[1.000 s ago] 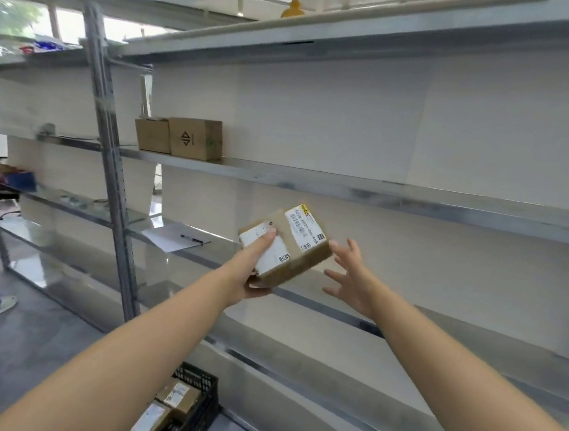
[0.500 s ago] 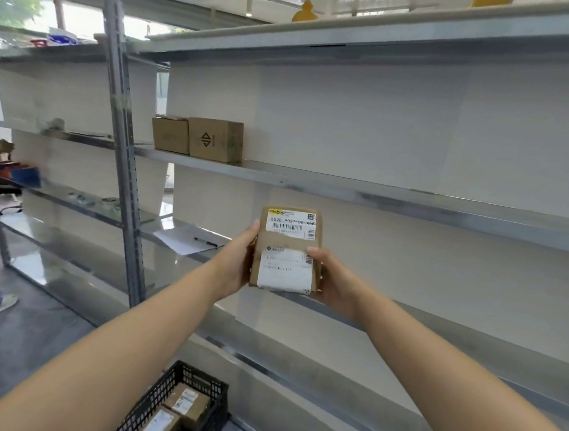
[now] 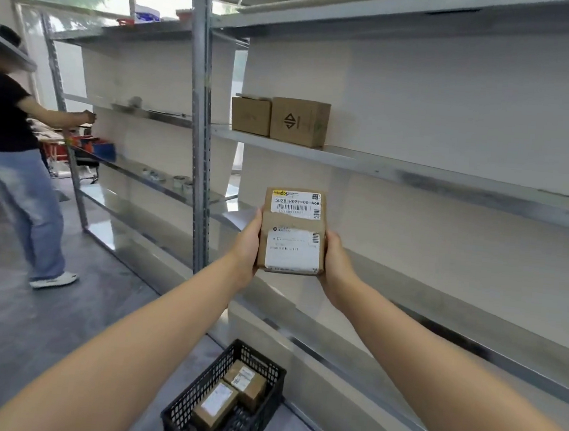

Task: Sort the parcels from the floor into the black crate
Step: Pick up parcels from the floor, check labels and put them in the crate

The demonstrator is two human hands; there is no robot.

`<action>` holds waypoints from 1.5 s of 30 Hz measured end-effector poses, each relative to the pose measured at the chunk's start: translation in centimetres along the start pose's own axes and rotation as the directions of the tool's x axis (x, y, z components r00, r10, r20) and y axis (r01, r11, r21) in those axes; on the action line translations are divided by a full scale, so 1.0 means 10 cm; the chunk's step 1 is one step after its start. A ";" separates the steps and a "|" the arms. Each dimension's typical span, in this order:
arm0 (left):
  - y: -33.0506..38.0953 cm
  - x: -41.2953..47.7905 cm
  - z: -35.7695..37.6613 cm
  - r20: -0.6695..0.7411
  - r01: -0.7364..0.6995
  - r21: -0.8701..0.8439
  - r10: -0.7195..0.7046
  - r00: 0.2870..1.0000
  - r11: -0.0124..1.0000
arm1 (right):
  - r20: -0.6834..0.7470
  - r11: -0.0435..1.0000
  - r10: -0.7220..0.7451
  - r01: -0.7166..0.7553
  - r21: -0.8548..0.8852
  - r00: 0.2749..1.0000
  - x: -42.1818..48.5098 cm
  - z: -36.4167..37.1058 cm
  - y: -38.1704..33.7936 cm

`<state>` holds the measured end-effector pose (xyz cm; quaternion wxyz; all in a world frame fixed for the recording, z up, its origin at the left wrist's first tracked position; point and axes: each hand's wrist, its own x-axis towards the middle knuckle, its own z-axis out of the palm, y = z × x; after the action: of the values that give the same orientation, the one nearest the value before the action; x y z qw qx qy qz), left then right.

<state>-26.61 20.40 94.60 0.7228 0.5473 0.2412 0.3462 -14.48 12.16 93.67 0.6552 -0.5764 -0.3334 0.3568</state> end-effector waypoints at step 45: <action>-2.72 3.30 -3.58 0.014 0.611 0.478 -0.702 0.713 0.631 | -0.331 0.802 0.597 -0.546 0.243 0.731 2.95 1.79 4.00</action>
<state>-24.97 63.55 59.36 0.6760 0.6005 0.4225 -0.0627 -17.55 49.74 56.75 0.6018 -0.6665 0.0219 0.4394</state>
